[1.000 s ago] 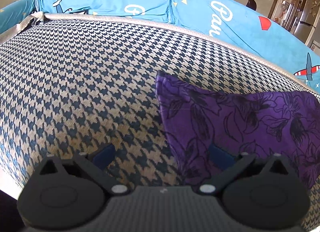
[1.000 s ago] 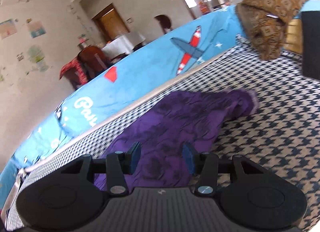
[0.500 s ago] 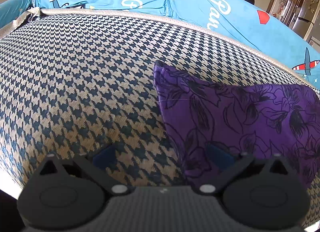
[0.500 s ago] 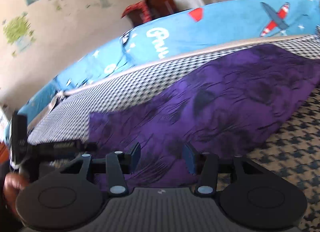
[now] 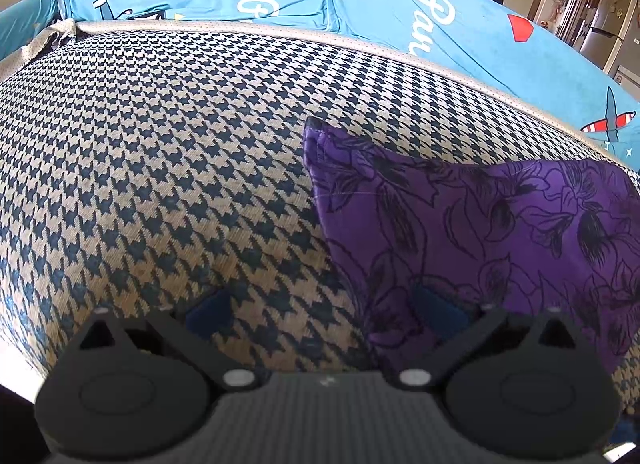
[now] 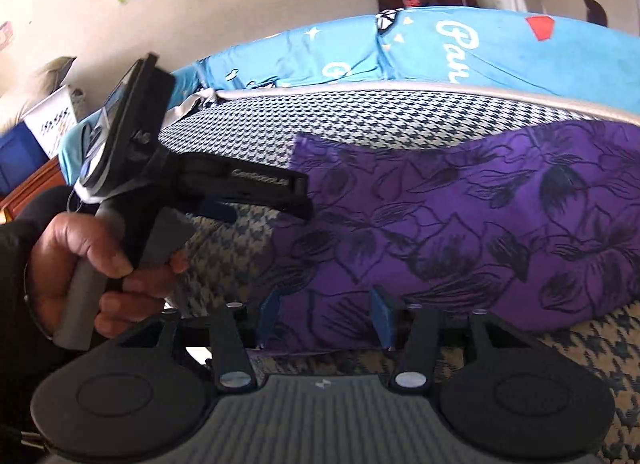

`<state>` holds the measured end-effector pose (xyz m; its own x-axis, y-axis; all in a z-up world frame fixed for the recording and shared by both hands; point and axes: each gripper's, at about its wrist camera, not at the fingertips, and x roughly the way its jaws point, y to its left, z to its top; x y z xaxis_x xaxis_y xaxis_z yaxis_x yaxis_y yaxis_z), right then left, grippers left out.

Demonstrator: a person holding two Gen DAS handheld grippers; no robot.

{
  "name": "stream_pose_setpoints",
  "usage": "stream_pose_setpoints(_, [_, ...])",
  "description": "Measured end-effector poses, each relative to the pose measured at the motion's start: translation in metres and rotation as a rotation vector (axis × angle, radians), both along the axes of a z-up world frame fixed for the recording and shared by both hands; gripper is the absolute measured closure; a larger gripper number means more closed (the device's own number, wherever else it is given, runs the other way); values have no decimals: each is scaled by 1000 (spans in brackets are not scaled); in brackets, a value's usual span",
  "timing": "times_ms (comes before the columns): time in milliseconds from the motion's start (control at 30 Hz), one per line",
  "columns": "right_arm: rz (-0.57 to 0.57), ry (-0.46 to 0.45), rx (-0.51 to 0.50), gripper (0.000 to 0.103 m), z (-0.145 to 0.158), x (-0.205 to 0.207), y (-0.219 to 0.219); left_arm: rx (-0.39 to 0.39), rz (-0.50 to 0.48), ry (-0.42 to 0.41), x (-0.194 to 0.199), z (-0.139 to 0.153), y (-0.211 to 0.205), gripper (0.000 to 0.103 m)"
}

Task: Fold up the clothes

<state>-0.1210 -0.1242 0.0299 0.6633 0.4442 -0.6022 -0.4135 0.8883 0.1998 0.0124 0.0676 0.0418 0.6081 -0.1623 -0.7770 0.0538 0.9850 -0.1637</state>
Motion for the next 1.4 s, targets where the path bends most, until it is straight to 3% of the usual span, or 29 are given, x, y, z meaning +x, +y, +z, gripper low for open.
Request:
stream_pose_setpoints(167, [67, -38, -52, 42, -2, -5, 20, -9, 3, 2, 0, 0, 1, 0])
stream_pose_setpoints(667, [237, -199, -474, 33, -41, -16, 80, -71, 1, 24, 0, 2, 10, 0])
stream_pose_setpoints(833, [155, -178, -404, 34, -34, -7, 65, -113, 0, 31, -1, 5, 15, 0])
stream_pose_setpoints(900, [121, -169, -373, 40, -31, -3, 58, -137, -2, 35, -2, 6, 17, 0])
stream_pose_setpoints(1033, [53, -149, -312, 75, -24, 5, 45, -194, 14, 55, -3, 7, 18, 0])
stream_pose_setpoints(1200, [-31, -125, -234, 77, -16, 15, 29, -259, -41, 65, -3, 6, 15, 0])
stream_pose_setpoints(1400, [-115, -40, -23, 77, -5, 26, 3, -364, -100, 105, 7, 0, 2, 0])
